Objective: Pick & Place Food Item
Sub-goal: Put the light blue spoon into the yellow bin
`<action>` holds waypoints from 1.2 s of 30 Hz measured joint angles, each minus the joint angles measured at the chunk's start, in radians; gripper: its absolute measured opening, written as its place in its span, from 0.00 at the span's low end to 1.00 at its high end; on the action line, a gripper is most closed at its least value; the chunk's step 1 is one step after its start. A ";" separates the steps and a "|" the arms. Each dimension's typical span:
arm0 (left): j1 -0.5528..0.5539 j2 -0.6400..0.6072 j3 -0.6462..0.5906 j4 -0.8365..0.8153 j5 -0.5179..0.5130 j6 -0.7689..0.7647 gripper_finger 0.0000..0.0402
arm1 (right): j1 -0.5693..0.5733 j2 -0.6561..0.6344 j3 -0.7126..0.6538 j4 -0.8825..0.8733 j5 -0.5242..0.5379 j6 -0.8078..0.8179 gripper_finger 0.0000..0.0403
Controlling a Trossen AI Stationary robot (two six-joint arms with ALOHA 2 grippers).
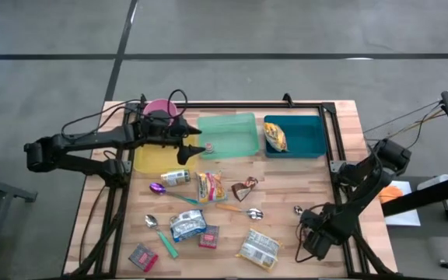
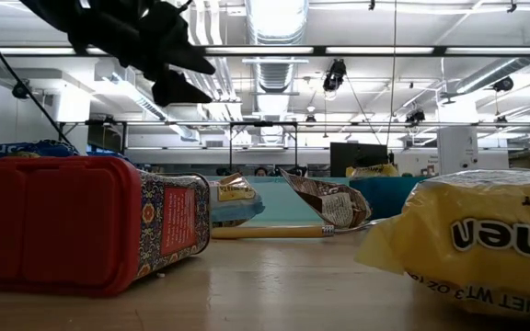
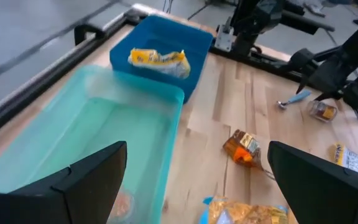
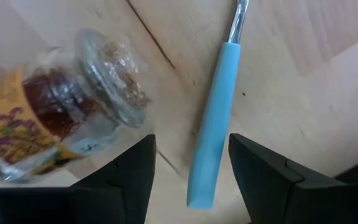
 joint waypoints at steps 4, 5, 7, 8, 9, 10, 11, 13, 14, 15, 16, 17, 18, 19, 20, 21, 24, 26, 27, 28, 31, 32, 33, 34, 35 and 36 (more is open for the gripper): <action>0.000 0.000 -0.016 0.078 0.008 0.004 0.99 | 0.000 0.013 0.002 0.007 0.000 -0.010 0.50; 0.000 0.000 -0.017 0.088 0.008 0.004 0.99 | 0.000 0.015 0.002 0.008 0.000 -0.010 0.49; 0.000 0.000 -0.017 0.104 0.008 0.003 0.99 | 0.000 0.018 0.002 0.012 0.000 -0.015 0.45; 0.000 0.000 -0.017 0.106 0.008 0.003 0.99 | 0.000 0.020 0.002 0.014 0.000 -0.017 0.41; 0.000 0.000 -0.017 0.108 0.008 0.003 0.99 | 0.000 0.022 0.002 0.017 0.000 -0.021 0.38; 0.000 0.000 -0.017 0.108 0.008 0.003 0.99 | 0.000 0.024 0.002 0.020 0.001 -0.021 0.33; 0.000 0.000 -0.017 0.108 0.008 0.003 0.99 | 0.000 0.026 0.002 0.022 0.001 -0.020 0.29; 0.000 0.000 -0.017 0.104 0.009 0.003 0.99 | 0.000 0.030 0.002 0.029 0.002 -0.020 0.20; -0.001 0.000 -0.017 0.099 0.009 0.003 0.99 | 0.000 0.031 0.002 0.028 0.003 -0.020 0.15; -0.003 0.000 -0.017 0.092 0.010 0.002 0.99 | 0.000 0.031 0.002 0.025 0.003 -0.019 0.12; -0.004 0.000 -0.017 0.087 0.010 0.003 0.99 | 0.000 0.031 0.001 0.023 0.003 -0.019 0.09; -0.005 0.000 -0.017 0.085 0.010 0.002 0.99 | 0.000 0.031 0.001 0.021 0.003 -0.016 0.09; -0.007 0.000 -0.017 0.085 0.011 0.002 0.99 | 0.000 0.031 0.001 0.020 0.003 -0.011 0.09; -0.007 0.000 -0.017 0.085 0.011 0.002 0.99 | 0.000 0.031 0.001 0.019 0.003 -0.005 0.09; -0.007 0.000 -0.017 0.085 0.011 0.002 0.99 | 0.000 0.032 0.001 0.017 0.003 0.000 0.09; -0.007 0.000 -0.017 0.085 0.011 0.002 0.99 | 0.000 0.032 0.001 0.016 0.003 0.004 0.09; -0.007 0.000 -0.017 0.079 0.041 0.003 0.99 | 0.000 0.031 0.000 0.009 0.003 0.007 0.09; -0.008 0.000 -0.017 0.079 0.077 0.003 0.99 | 0.000 0.031 -0.001 0.003 0.003 0.009 0.09; -0.008 0.000 -0.017 0.081 0.090 0.003 0.99 | 0.000 0.030 -0.001 -0.001 0.004 0.010 0.09; -0.009 0.000 -0.017 0.082 0.098 0.003 0.99 | 0.000 0.030 -0.001 -0.007 0.004 0.014 0.09; -0.009 0.000 -0.017 0.092 0.101 0.003 0.99 | 0.000 0.030 -0.005 -0.059 0.004 0.033 0.09; -0.010 0.000 -0.017 0.093 0.101 0.003 0.99 | 0.000 0.027 -0.006 -0.067 0.005 0.036 0.09; -0.011 0.000 -0.017 0.093 0.103 0.002 0.99 | 0.000 0.027 -0.003 -0.076 0.007 0.036 0.09; -0.011 0.000 -0.017 0.093 0.106 -0.002 0.99 | 0.000 0.029 0.002 -0.084 0.012 0.035 0.09; -0.011 0.000 -0.017 0.095 0.106 -0.006 0.99 | 0.000 0.030 0.009 -0.097 0.027 0.035 0.09; -0.011 0.000 -0.017 0.099 0.106 -0.016 0.99 | 0.001 0.031 0.017 -0.119 0.051 0.033 0.09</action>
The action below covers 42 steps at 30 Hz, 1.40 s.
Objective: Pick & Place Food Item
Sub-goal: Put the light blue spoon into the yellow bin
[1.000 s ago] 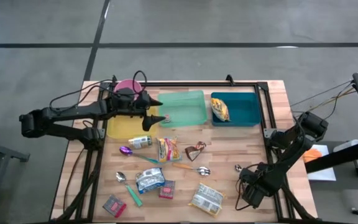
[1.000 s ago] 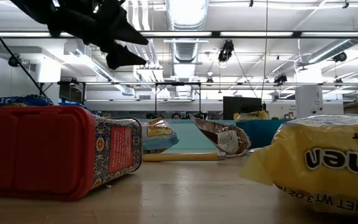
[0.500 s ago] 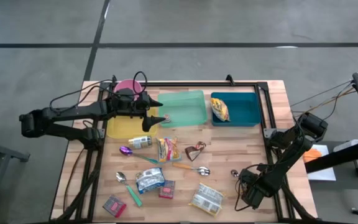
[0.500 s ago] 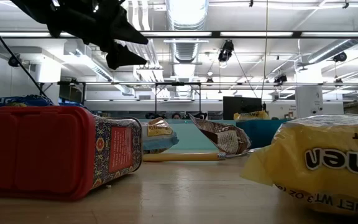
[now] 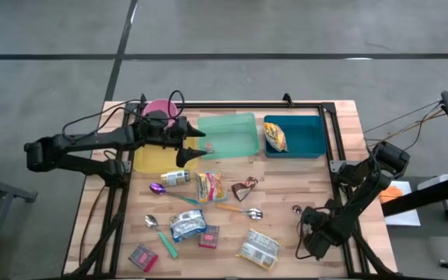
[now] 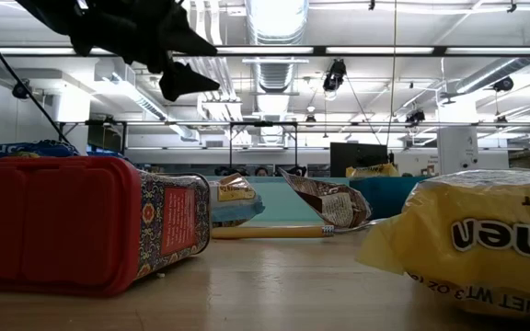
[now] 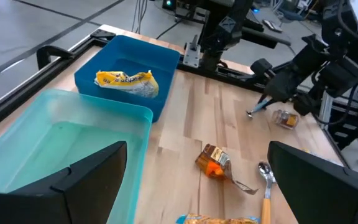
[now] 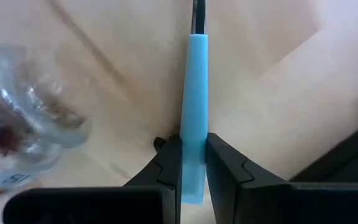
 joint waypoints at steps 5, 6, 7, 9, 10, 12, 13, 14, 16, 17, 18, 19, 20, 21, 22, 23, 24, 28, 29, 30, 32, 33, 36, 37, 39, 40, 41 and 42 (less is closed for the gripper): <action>0.000 0.000 0.000 0.013 0.000 -0.017 0.99 | -0.002 -0.002 0.050 -0.054 0.096 -0.004 0.09; 0.000 0.000 0.000 0.014 0.000 -0.018 0.99 | -0.001 -0.002 0.059 -0.068 0.114 -0.004 0.09; 0.000 0.000 0.000 0.016 0.000 -0.019 0.99 | -0.001 -0.002 0.067 -0.077 0.132 -0.001 0.09; 0.000 0.000 0.000 0.023 0.000 -0.029 0.99 | 0.000 -0.003 0.088 -0.096 0.175 0.014 0.09; 0.000 0.000 0.000 0.026 0.000 -0.031 0.99 | 0.000 -0.003 0.097 -0.113 0.202 0.026 0.09; 0.000 0.000 0.000 0.040 0.000 -0.031 0.99 | -0.001 -0.004 0.116 -0.148 0.253 0.047 0.09; 0.000 0.000 0.000 0.052 0.000 -0.031 0.99 | -0.001 -0.004 0.127 -0.162 0.280 0.056 0.09; 0.000 0.000 0.000 0.070 0.000 -0.029 0.99 | -0.001 -0.004 0.138 -0.175 0.308 0.068 0.09; -0.002 0.000 0.000 0.099 0.000 -0.001 0.99 | -0.001 -0.005 0.158 -0.209 0.365 0.097 0.09; -0.005 0.000 0.000 0.113 0.000 0.011 0.99 | -0.001 -0.005 0.167 -0.221 0.398 0.112 0.09; -0.009 0.000 0.000 0.123 0.000 0.016 0.99 | -0.001 -0.005 0.176 -0.227 0.437 0.129 0.09; -0.015 0.000 0.000 0.127 0.000 0.016 0.99 | -0.001 -0.005 0.183 -0.234 0.485 0.142 0.09; -0.023 0.000 0.000 0.130 0.002 0.018 0.99 | -0.001 -0.005 0.188 -0.242 0.535 0.156 0.09; -0.030 0.000 0.000 0.130 0.003 0.019 0.99 | -0.001 -0.005 0.191 -0.247 0.586 0.164 0.09; -0.039 0.004 0.000 0.131 0.003 0.019 0.99 | -0.002 -0.005 0.195 -0.246 0.640 0.166 0.09; -0.048 0.007 0.001 0.139 0.004 0.020 0.99 | -0.006 -0.005 0.198 -0.245 0.689 0.165 0.09; -0.059 0.013 0.000 0.154 0.004 0.024 0.99 | -0.011 -0.005 0.200 -0.245 0.730 0.166 0.09; -0.116 0.059 0.002 0.248 0.046 0.109 0.99 | -0.050 -0.006 0.204 -0.245 0.833 0.165 0.09; -0.133 0.076 0.002 0.276 0.064 0.138 0.99 | -0.062 -0.006 0.207 -0.245 0.855 0.166 0.09; -0.150 0.092 0.002 0.301 0.080 0.165 0.99 | -0.075 -0.006 0.210 -0.244 0.878 0.166 0.09; -0.184 0.127 0.012 0.336 0.090 0.218 0.99 | -0.098 -0.006 0.215 -0.241 0.930 0.167 0.09; -0.198 0.142 0.022 0.341 0.089 0.240 0.99 | -0.110 -0.006 0.218 -0.238 0.968 0.167 0.09; -0.219 0.183 0.060 0.342 0.087 0.263 0.99 | -0.145 -0.006 0.235 -0.227 1.106 0.163 0.09; -0.220 0.196 0.074 0.342 0.085 0.257 0.99 | -0.157 -0.006 0.242 -0.223 1.149 0.150 0.09; -0.219 0.225 0.098 0.342 0.083 0.225 0.99 | -0.178 -0.006 0.260 -0.212 1.215 0.109 0.09; -0.219 0.239 0.111 0.341 0.080 0.202 0.99 | -0.189 -0.006 0.271 -0.209 1.234 0.087 0.09; -0.219 0.257 0.124 0.341 0.075 0.180 0.99 | -0.200 -0.006 0.283 -0.208 1.241 0.065 0.09; -0.219 0.273 0.139 0.342 0.074 0.161 0.99 | -0.211 -0.007 0.293 -0.206 1.242 0.040 0.09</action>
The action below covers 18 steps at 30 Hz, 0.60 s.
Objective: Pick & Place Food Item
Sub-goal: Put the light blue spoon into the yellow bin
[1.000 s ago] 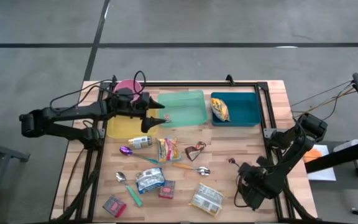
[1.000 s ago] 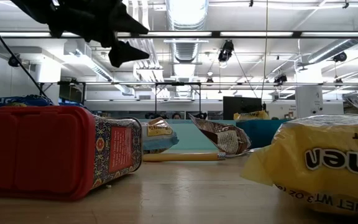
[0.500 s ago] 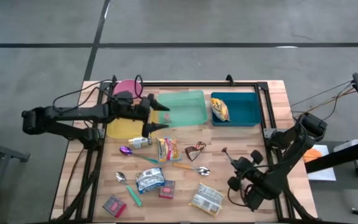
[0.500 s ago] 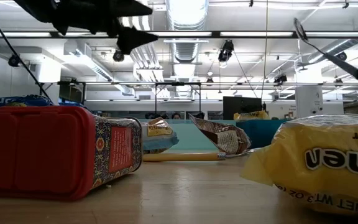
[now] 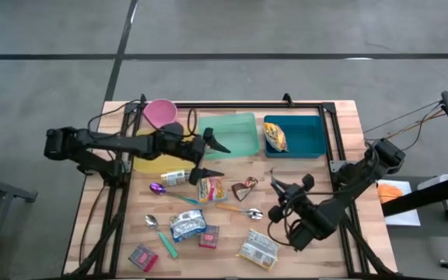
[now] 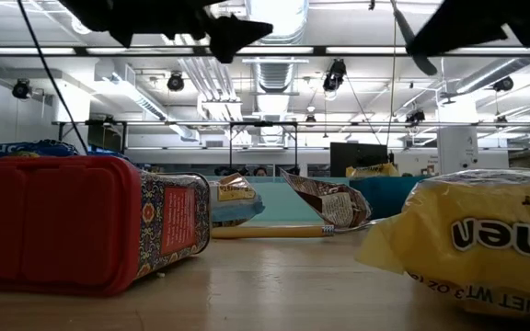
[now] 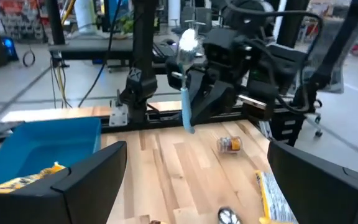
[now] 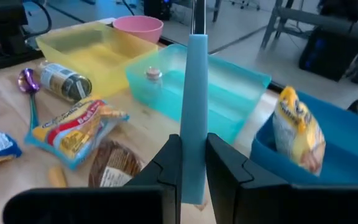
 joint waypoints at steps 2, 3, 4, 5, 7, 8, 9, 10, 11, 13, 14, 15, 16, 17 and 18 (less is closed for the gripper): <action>0.000 0.039 0.029 0.000 -0.001 -0.033 0.99 | -0.020 -0.001 0.019 0.020 0.001 -0.058 0.09; 0.000 0.060 0.047 0.000 -0.002 -0.047 0.99 | -0.030 -0.001 0.029 0.037 0.001 -0.088 0.09; -0.001 0.079 0.063 0.001 -0.002 -0.059 0.99 | -0.040 -0.001 0.038 0.053 0.001 -0.115 0.09; -0.001 0.099 0.077 0.004 -0.004 -0.069 0.99 | -0.050 -0.001 0.045 0.066 0.002 -0.146 0.09; -0.004 0.134 0.101 0.004 -0.004 -0.072 0.99 | -0.069 -0.001 0.059 0.095 0.009 -0.199 0.09; -0.006 0.149 0.112 0.008 -0.002 -0.072 0.99 | -0.078 -0.001 0.065 0.108 0.015 -0.222 0.09; -0.007 0.163 0.120 0.009 0.008 -0.072 0.99 | -0.087 -0.001 0.070 0.117 0.020 -0.245 0.09; -0.010 0.177 0.126 0.017 0.022 -0.073 0.99 | -0.095 -0.001 0.074 0.126 0.021 -0.265 0.09; -0.013 0.185 0.132 0.024 0.034 -0.072 0.99 | -0.103 -0.001 0.079 0.128 0.021 -0.278 0.09; -0.020 0.198 0.139 0.042 0.056 -0.071 0.99 | -0.116 -0.001 0.087 0.129 0.021 -0.292 0.09; -0.023 0.201 0.143 0.049 0.060 -0.071 0.99 | -0.122 -0.001 0.091 0.134 0.020 -0.300 0.09; -0.026 0.202 0.144 0.050 0.061 -0.069 0.99 | -0.128 -0.001 0.095 0.137 0.013 -0.312 0.09; -0.028 0.202 0.145 0.051 0.064 -0.064 0.99 | -0.134 -0.001 0.099 0.144 0.000 -0.330 0.09; -0.029 0.202 0.145 0.051 0.064 -0.054 0.99 | -0.140 -0.001 0.104 0.162 -0.018 -0.358 0.09; -0.029 0.202 0.145 0.052 0.064 -0.045 0.99 | -0.146 -0.003 0.108 0.188 -0.037 -0.397 0.09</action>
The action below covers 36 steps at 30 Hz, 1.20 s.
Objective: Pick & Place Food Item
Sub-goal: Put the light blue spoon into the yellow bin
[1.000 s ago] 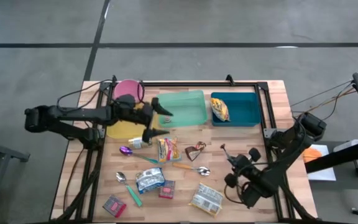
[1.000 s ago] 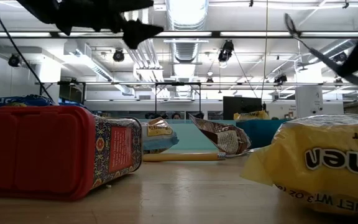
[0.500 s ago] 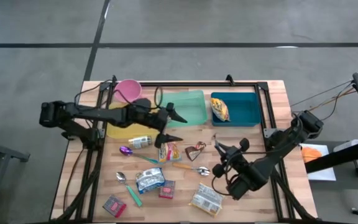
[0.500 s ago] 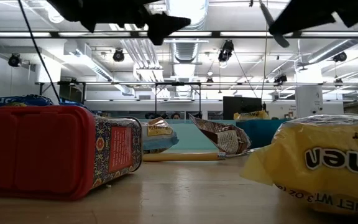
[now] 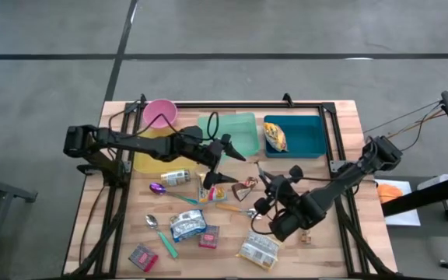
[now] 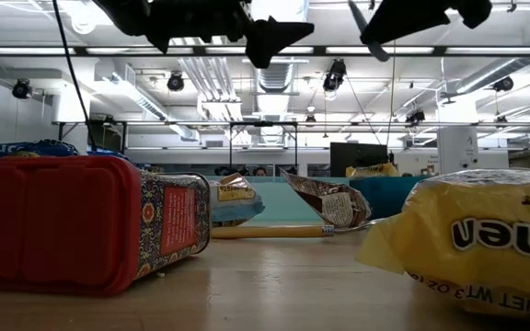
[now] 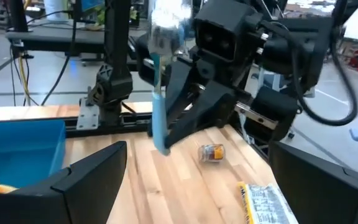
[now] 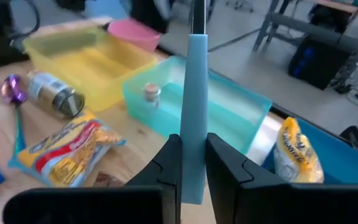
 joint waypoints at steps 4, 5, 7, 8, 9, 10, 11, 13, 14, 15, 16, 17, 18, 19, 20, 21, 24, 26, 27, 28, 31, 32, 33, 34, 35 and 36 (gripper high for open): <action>0.000 -0.004 -0.003 -0.006 0.015 0.004 0.99 | -0.029 -0.024 0.005 0.185 -0.058 -0.244 0.09; 0.000 -0.005 -0.003 -0.006 0.022 0.004 0.99 | -0.038 -0.033 0.004 0.249 -0.072 -0.321 0.09; 0.000 -0.006 -0.003 -0.012 0.027 0.004 0.99 | -0.052 -0.059 -0.003 0.359 -0.089 -0.457 0.09; 0.000 -0.009 -0.003 -0.021 0.027 0.007 0.99 | -0.060 -0.070 -0.005 0.403 -0.102 -0.518 0.09; 0.000 -0.014 -0.003 -0.036 0.028 0.010 0.99 | -0.065 -0.081 -0.007 0.444 -0.108 -0.568 0.09; 0.000 -0.020 -0.003 -0.050 0.028 0.014 0.99 | -0.069 -0.092 -0.011 0.470 -0.121 -0.607 0.09; 0.001 -0.028 -0.003 -0.058 0.028 0.020 0.99 | -0.074 -0.101 -0.017 0.485 -0.133 -0.640 0.09; 0.002 -0.059 -0.004 -0.103 0.030 0.031 0.99 | -0.085 -0.119 -0.028 0.523 -0.163 -0.684 0.09; 0.002 -0.072 -0.005 -0.112 0.033 0.038 0.99 | -0.091 -0.129 -0.038 0.539 -0.181 -0.697 0.09; 0.002 -0.089 -0.005 -0.128 0.035 0.044 0.99 | -0.099 -0.135 -0.049 0.559 -0.199 -0.714 0.09; 0.002 -0.107 -0.009 -0.145 0.037 0.047 0.99 | -0.108 -0.140 -0.061 0.594 -0.226 -0.739 0.09; 0.001 -0.125 -0.017 -0.151 0.037 0.053 0.99 | -0.117 -0.145 -0.076 0.639 -0.251 -0.770 0.09; 0.001 -0.143 -0.027 -0.151 0.037 0.059 0.99 | -0.128 -0.150 -0.095 0.690 -0.277 -0.806 0.09; 0.001 -0.162 -0.040 -0.151 0.037 0.061 0.99 | -0.140 -0.154 -0.114 0.759 -0.313 -0.857 0.09; 0.001 -0.181 -0.054 -0.151 0.037 0.061 0.99 | -0.154 -0.161 -0.134 0.838 -0.361 -0.907 0.09; 0.001 -0.197 -0.068 -0.146 0.037 0.060 0.99 | -0.170 -0.171 -0.158 0.927 -0.416 -0.957 0.09; 0.001 -0.250 -0.110 -0.128 0.037 0.060 0.99 | -0.221 -0.201 -0.224 1.129 -0.541 -1.061 0.09; 0.001 -0.281 -0.132 -0.112 0.036 0.060 0.99 | -0.255 -0.217 -0.262 1.186 -0.591 -1.081 0.09; 0.001 -0.297 -0.143 -0.109 0.035 0.055 0.99 | -0.271 -0.222 -0.276 1.220 -0.619 -1.087 0.09; 0.001 -0.305 -0.152 -0.095 0.024 0.052 0.99 | -0.284 -0.228 -0.291 1.242 -0.646 -1.091 0.09; 0.001 -0.326 -0.176 -0.065 -0.018 0.025 0.99 | -0.314 -0.227 -0.322 1.313 -0.724 -1.111 0.09; 0.001 -0.326 -0.176 -0.053 -0.038 0.023 0.99 | -0.320 -0.226 -0.333 1.335 -0.746 -1.115 0.09; 0.001 -0.326 -0.177 -0.051 -0.053 0.022 0.99 | -0.329 -0.225 -0.341 1.340 -0.769 -1.125 0.09; 0.002 -0.326 -0.179 -0.052 -0.060 0.020 0.99 | -0.335 -0.219 -0.344 1.357 -0.792 -1.135 0.09; 0.002 -0.325 -0.179 -0.051 -0.070 0.014 0.99 | -0.342 -0.210 -0.345 1.378 -0.808 -1.139 0.09; 0.002 -0.323 -0.179 -0.048 -0.083 0.010 0.99 | -0.346 -0.206 -0.346 1.386 -0.814 -1.148 0.09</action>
